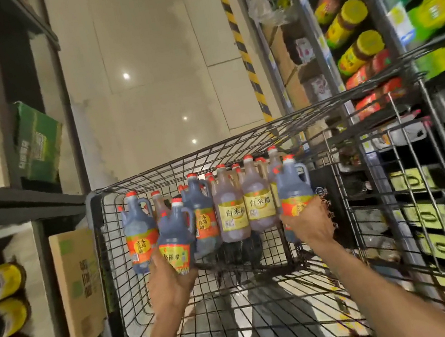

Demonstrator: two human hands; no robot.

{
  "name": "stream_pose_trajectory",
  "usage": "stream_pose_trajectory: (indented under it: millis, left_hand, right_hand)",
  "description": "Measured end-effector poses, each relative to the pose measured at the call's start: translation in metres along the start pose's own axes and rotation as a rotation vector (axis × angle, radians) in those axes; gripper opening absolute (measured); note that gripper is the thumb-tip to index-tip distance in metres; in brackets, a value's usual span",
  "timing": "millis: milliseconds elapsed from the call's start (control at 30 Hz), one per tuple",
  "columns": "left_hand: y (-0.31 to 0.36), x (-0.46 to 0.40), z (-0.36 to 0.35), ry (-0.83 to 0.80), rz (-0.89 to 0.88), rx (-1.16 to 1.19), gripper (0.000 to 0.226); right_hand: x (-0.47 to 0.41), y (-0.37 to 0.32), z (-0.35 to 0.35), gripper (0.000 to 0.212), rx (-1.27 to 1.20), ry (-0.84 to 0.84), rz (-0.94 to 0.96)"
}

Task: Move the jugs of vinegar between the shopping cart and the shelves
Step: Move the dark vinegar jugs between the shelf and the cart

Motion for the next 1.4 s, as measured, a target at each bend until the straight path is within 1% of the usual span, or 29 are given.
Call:
stream_pose_trajectory:
  millis: [100, 167, 267, 300, 367, 500, 600, 667, 700, 800, 900, 967, 1033, 1133, 1200, 1400]
  left_hand:
    - [0.041, 0.011, 0.018, 0.019, -0.132, 0.082, 0.099]
    - [0.068, 0.019, 0.028, 0.031, -0.22, 0.132, 0.096]
    - [0.106, 0.032, 0.041, 0.006, -0.322, 0.21, 0.109]
    - [0.121, 0.04, 0.045, -0.014, -0.378, 0.233, 0.107]
    - [0.155, 0.06, 0.054, -0.032, -0.497, 0.24, 0.088]
    - [0.239, 0.114, 0.064, -0.095, -0.761, 0.276, 0.081]
    - [0.288, 0.149, 0.064, -0.142, -0.954, 0.324, 0.065]
    - [0.308, 0.165, 0.053, -0.188, -1.032, 0.272, 0.073]
    - [0.316, 0.169, 0.045, -0.219, -1.043, 0.257, 0.079]
    - [0.352, 0.212, 0.027, -0.292, -1.122, 0.215, 0.089]
    - [0.376, 0.26, -0.001, -0.412, -1.194, 0.221, 0.088]
    - [0.384, 0.286, -0.028, -0.464, -1.213, 0.214, 0.093]
    - [0.387, 0.322, -0.054, -0.534, -1.227, 0.219, 0.098]
    - [0.388, 0.395, -0.08, -0.598, -1.285, 0.206, 0.104]
    - [0.386, 0.441, -0.096, -0.61, -1.354, 0.169, 0.101]
    - [0.385, 0.551, -0.149, -0.677, -1.502, 0.117, 0.09]
  right_hand:
    - [0.033, 0.003, 0.007, 0.085, -0.04, -0.038, 0.045]
    - [0.056, 0.002, 0.02, 0.085, -0.076, -0.032, 0.099]
    - [0.091, 0.005, 0.051, 0.083, -0.154, 0.014, 0.159]
    - [0.103, 0.008, 0.063, 0.084, -0.189, 0.033, 0.17]
    - [0.124, 0.017, 0.089, 0.086, -0.276, 0.07, 0.194]
    - [0.161, 0.048, 0.148, 0.091, -0.42, 0.144, 0.184]
    - [0.184, 0.081, 0.192, 0.083, -0.535, 0.222, 0.21]
    - [0.196, 0.109, 0.217, 0.078, -0.625, 0.279, 0.197]
    - [0.203, 0.124, 0.229, 0.077, -0.664, 0.308, 0.18]
    - [0.222, 0.173, 0.26, 0.078, -0.785, 0.408, 0.143]
    - [0.239, 0.23, 0.281, 0.081, -0.869, 0.472, 0.102]
    - [0.248, 0.273, 0.291, 0.085, -0.915, 0.516, 0.068]
    - [0.26, 0.316, 0.299, 0.085, -0.94, 0.558, 0.063]
    - [0.283, 0.385, 0.31, 0.074, -0.985, 0.613, 0.017]
    - [0.296, 0.427, 0.315, 0.066, -1.004, 0.633, -0.027]
    - [0.33, 0.538, 0.329, 0.056, -1.03, 0.715, -0.121]
Point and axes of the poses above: each hand's wrist, its own x-axis away from the middle knuckle, its own z-axis out of the back of the hand, y = z × x, the point moved 5 cm from there along -x, towards the middle knuckle, and after that the axes turned 12 degrees about -z, right-handed, at the moved point
